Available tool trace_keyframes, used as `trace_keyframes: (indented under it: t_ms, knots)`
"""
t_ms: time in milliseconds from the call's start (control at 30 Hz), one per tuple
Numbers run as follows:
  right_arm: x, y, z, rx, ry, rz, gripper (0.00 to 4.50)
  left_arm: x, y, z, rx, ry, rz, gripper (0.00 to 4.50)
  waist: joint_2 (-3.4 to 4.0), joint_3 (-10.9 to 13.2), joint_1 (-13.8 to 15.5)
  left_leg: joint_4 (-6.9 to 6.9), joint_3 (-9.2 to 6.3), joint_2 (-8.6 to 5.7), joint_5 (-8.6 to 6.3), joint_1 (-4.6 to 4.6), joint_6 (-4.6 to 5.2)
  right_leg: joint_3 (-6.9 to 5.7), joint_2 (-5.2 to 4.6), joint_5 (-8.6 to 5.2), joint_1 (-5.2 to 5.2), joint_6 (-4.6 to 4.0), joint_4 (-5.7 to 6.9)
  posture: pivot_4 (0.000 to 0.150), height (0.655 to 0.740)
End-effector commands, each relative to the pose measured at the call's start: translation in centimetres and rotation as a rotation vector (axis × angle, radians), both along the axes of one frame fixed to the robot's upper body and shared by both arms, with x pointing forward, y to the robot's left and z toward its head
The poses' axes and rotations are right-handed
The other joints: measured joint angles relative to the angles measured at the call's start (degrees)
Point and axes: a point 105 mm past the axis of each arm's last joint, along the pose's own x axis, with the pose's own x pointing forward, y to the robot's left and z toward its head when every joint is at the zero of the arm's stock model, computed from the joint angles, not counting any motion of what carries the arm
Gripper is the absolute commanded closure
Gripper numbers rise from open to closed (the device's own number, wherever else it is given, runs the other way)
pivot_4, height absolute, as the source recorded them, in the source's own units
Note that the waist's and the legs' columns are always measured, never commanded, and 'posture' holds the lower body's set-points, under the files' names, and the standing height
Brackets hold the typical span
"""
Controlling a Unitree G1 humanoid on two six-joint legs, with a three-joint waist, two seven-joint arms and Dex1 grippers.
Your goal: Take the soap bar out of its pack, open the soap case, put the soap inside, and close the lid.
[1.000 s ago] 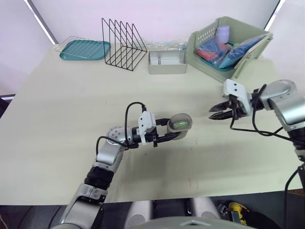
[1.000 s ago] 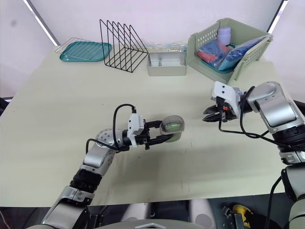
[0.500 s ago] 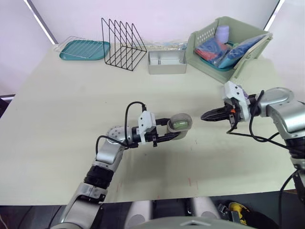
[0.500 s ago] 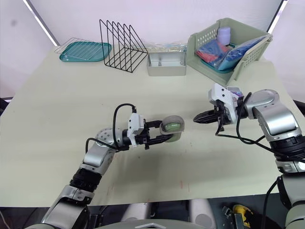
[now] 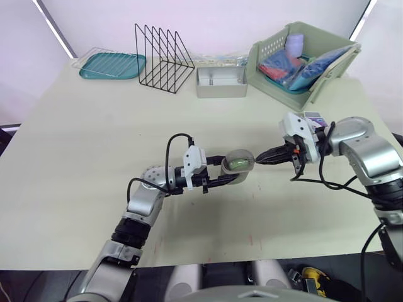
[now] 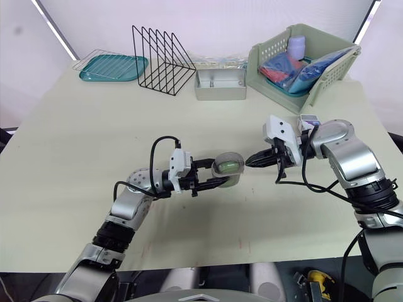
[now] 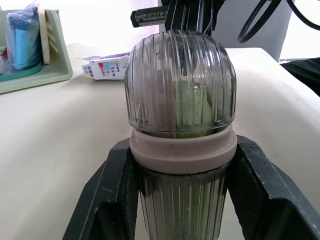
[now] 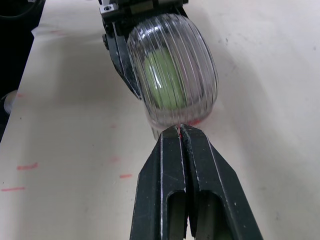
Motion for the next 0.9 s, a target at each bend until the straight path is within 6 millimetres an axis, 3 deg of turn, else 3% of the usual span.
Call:
trace_keyframes:
  t_ms: [33, 900]
  knots:
    - [-0.03, 0.52, 1.29, 0.007, -0.057, 0.029, 4.46, 0.04, 0.34, -1.03, 0.045, 0.027, 0.021, 2.59, 0.00, 0.0, 0.0, 0.00, 0.00, 0.00, 0.00, 0.00, 0.00, 0.00, 0.00, 0.00, 0.00, 0.00, 0.00, 0.150, 0.7400]
    - [-0.42, 1.37, 1.82, 0.015, -0.058, 0.074, 4.46, 0.23, 0.46, -1.12, 0.054, 0.028, 0.023, 2.59, 0.00, 0.0, 0.0, 0.00, -0.03, 0.00, 0.00, 0.00, 0.00, 0.00, 0.00, 0.00, 0.00, 0.00, 0.00, 0.150, 0.7400]
